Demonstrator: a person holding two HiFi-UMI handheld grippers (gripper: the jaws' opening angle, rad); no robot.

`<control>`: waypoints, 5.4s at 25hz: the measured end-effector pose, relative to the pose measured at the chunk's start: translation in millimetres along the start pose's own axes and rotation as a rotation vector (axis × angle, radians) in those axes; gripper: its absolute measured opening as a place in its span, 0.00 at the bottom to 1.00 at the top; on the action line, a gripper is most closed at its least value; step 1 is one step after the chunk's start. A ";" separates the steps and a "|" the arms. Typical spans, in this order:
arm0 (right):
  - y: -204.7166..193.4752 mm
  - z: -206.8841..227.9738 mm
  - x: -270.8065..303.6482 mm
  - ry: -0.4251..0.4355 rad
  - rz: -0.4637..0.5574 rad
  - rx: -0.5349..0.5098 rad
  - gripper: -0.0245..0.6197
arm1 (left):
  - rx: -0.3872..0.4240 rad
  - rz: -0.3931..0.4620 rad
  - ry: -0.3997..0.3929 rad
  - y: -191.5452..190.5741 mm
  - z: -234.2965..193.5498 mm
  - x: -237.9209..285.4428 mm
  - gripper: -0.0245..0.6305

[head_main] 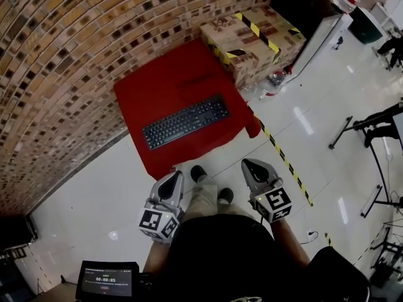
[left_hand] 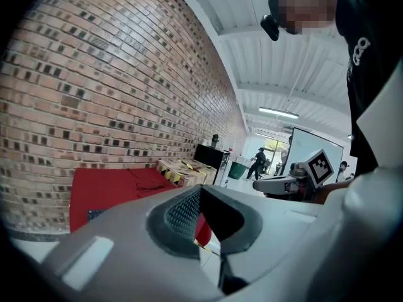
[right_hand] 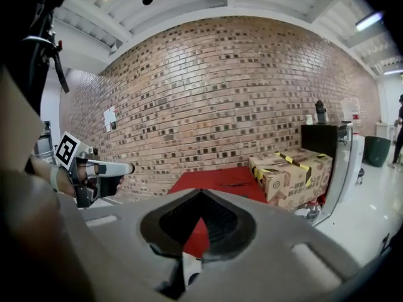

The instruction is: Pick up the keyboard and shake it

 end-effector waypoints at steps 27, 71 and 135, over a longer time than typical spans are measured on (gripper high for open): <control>27.1 8.6 176.2 0.214 -0.192 -0.045 0.03 | -0.166 -0.001 0.171 11.0 -148.8 43.0 0.06; -156.6 183.2 327.5 0.135 -0.887 0.092 0.65 | -0.480 -0.550 0.446 -153.6 -316.7 92.9 0.63; -75.0 158.0 340.8 -0.022 -0.523 -0.121 0.57 | -0.329 -0.468 0.668 -107.1 -311.3 111.2 0.67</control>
Point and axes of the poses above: the fingertips, and each gripper's own axes: x forward along the fingers, z to its right, y out of its top, the point moved 5 cm from there along -x, backward along the fingers, and after that the axes turned 7 degrees about z, right-handed, at the moved point
